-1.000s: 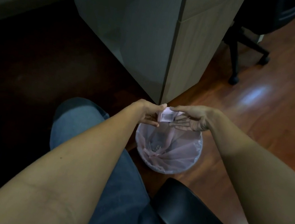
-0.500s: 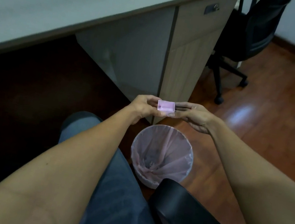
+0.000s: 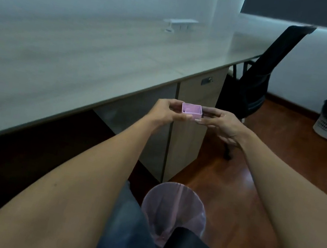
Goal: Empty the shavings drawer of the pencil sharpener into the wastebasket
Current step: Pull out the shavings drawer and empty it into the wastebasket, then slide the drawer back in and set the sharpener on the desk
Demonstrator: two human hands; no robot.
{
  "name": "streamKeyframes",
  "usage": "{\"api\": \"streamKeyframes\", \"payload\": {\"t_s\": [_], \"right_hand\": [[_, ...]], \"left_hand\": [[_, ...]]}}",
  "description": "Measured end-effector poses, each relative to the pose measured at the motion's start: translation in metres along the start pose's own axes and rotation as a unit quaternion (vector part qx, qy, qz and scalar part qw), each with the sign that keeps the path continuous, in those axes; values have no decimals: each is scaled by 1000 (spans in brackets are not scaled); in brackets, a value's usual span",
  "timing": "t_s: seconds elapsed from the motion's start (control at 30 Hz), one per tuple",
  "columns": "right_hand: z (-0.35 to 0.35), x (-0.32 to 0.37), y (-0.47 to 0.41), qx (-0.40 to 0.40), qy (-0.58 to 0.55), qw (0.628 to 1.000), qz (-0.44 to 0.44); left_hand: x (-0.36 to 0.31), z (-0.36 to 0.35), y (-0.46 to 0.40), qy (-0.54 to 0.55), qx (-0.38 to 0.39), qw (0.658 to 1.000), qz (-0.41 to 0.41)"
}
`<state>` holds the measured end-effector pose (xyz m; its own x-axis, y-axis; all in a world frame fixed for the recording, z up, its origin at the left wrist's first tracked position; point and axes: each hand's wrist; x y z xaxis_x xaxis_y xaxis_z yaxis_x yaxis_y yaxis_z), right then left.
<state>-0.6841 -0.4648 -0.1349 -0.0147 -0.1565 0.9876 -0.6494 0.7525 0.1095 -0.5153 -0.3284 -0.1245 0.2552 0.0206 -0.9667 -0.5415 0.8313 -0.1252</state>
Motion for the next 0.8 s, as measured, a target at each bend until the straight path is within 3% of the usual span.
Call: {"api": "streamKeyframes", "payload": {"t_s": [0.4,0.8], "right_hand": [[-68,124,-8,66,-4,993,98],[-222,174,-26,201,8,969,142]], "left_hand": [[-106,81,-13,-16,-64,994,-81],[-144,226,22,-55,-177,979,-85]]}}
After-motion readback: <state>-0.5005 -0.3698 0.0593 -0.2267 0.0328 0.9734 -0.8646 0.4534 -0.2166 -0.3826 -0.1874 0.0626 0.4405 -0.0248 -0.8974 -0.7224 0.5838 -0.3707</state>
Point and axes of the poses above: each hand's wrist, its own y-axis away from the middle knuckle, its own z-axis out of the back of the hand, x = y × z, and after that the axes turned 10 degrees about -x, right-handed
